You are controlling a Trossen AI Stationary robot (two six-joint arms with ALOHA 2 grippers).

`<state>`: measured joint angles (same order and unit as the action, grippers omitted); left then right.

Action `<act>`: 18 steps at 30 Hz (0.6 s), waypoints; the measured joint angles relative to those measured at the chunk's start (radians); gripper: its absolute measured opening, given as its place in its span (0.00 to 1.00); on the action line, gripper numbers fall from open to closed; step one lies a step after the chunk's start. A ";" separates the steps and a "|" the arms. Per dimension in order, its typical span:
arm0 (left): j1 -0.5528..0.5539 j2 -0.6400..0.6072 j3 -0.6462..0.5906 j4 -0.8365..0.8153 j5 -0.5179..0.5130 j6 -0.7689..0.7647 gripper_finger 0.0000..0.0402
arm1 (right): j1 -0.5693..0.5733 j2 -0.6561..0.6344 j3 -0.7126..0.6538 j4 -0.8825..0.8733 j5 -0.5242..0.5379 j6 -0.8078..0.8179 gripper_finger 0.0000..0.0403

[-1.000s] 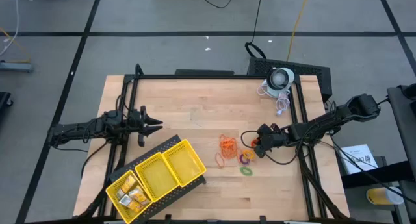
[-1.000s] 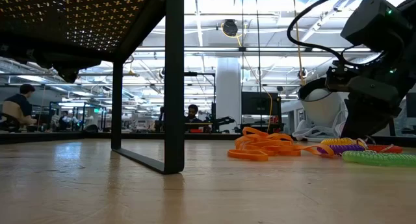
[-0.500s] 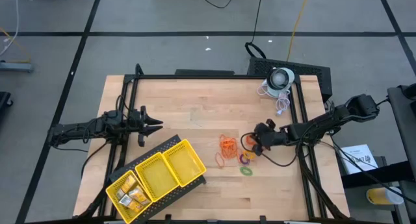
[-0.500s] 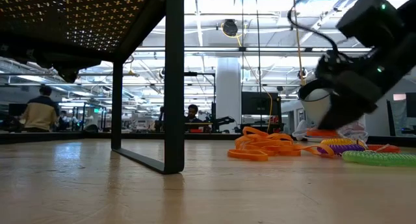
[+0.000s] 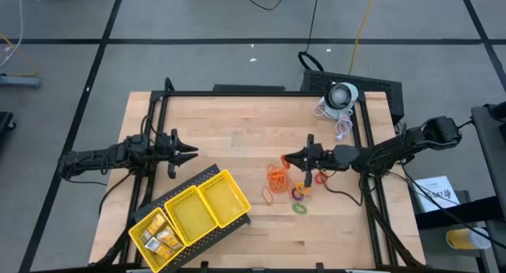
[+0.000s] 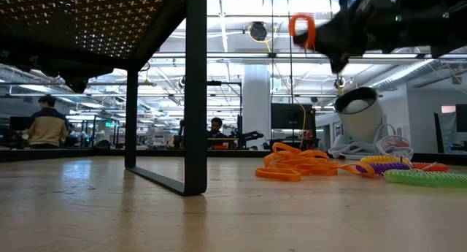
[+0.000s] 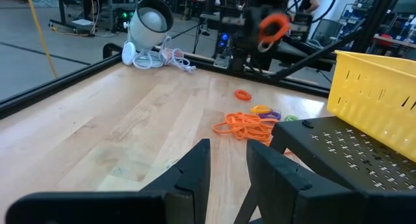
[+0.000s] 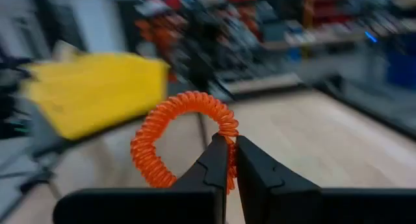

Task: Pick & Place Office Desk Supplies
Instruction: Put the orange spring keychain into the center yellow bin on the shelf

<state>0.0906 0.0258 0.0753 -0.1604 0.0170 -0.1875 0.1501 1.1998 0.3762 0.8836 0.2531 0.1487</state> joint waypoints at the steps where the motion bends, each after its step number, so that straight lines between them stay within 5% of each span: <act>1: 0.000 0.000 0.000 0.000 0.000 0.000 0.26 | -0.001 0.004 0.000 0.040 -0.032 -0.022 0.02; 5: 0.000 0.000 0.000 0.000 0.000 0.000 0.26 | -0.001 0.025 0.000 0.125 -0.127 -0.062 0.02; 18: 0.000 0.000 0.000 0.000 0.000 0.000 0.26 | -0.027 0.059 0.001 0.133 -0.125 -0.089 0.02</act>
<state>0.0906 0.0258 0.0753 -0.1604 0.0170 -0.1875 0.1231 1.2587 0.3769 1.0163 0.1282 0.0599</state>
